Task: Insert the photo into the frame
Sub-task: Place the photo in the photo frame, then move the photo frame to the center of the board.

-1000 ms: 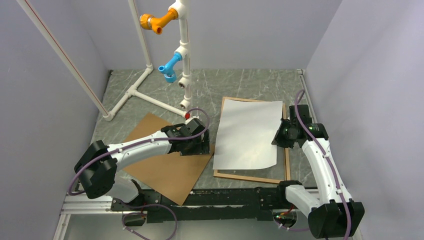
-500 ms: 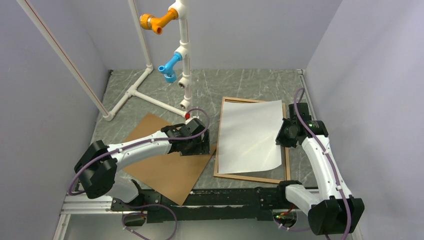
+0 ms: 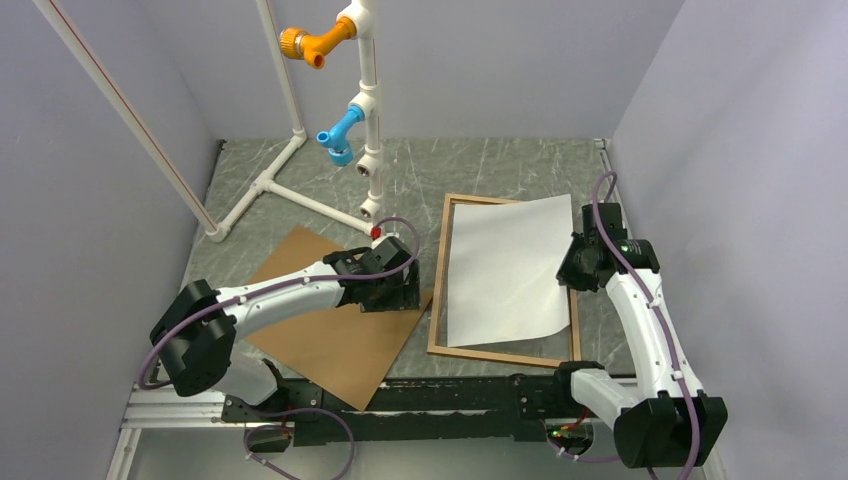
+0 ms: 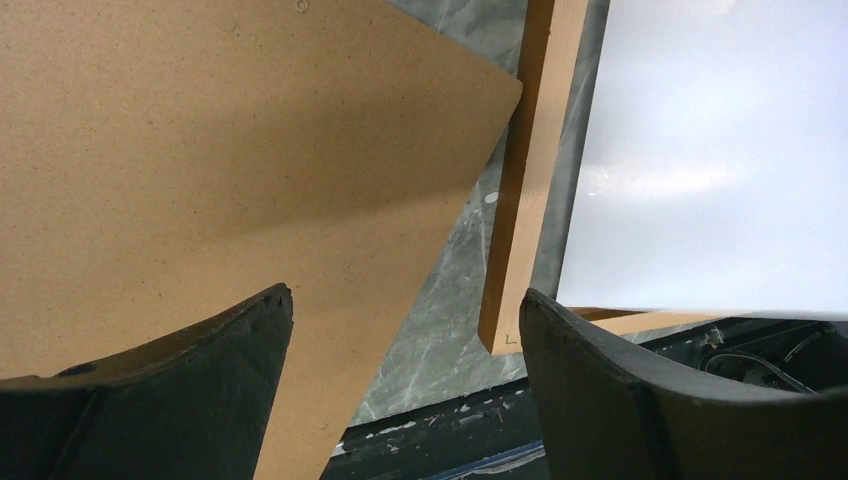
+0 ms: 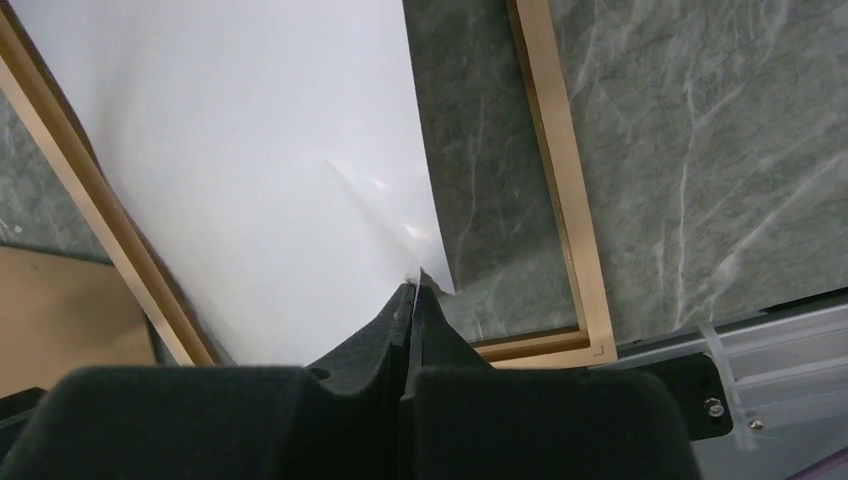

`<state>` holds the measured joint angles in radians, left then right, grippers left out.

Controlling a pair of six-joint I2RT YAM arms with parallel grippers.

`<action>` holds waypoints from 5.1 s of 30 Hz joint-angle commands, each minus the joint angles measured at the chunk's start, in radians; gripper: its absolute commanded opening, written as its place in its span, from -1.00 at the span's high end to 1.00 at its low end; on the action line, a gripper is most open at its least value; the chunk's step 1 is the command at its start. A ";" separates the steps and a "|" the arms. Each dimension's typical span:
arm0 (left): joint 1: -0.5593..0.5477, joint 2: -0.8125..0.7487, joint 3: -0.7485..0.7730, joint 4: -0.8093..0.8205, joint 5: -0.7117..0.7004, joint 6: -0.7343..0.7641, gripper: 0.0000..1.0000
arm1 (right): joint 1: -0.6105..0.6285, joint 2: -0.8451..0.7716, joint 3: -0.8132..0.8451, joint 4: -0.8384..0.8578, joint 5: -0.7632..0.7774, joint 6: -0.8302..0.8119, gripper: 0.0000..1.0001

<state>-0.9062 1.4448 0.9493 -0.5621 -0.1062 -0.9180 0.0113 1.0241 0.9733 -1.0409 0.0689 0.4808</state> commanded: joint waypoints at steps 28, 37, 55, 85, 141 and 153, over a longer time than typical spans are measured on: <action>0.003 0.016 0.053 -0.003 0.001 0.030 -0.73 | -0.063 0.025 -0.073 0.159 -0.188 -0.057 0.77; 0.004 0.012 0.053 -0.011 -0.005 0.033 -0.74 | -0.063 0.047 -0.123 0.205 -0.229 -0.038 0.33; 0.004 0.012 0.057 -0.021 -0.011 0.033 -0.73 | -0.063 0.048 -0.145 0.246 -0.221 -0.020 0.37; 0.001 -0.126 -0.068 0.255 0.118 0.094 -0.76 | -0.064 -0.035 -0.062 0.224 -0.236 -0.059 -0.99; -0.128 0.200 0.095 0.384 0.229 0.012 -0.59 | -0.062 -0.072 -0.067 0.182 -0.320 -0.061 -0.99; -0.122 -0.233 -0.114 0.368 -0.060 0.001 -0.66 | 0.060 0.010 -0.114 0.260 -0.379 -0.015 -0.99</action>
<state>-1.0290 1.3224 0.8787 -0.1795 -0.0174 -0.9241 0.0002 1.0092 0.8658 -0.8505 -0.2874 0.4385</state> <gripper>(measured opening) 0.823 0.994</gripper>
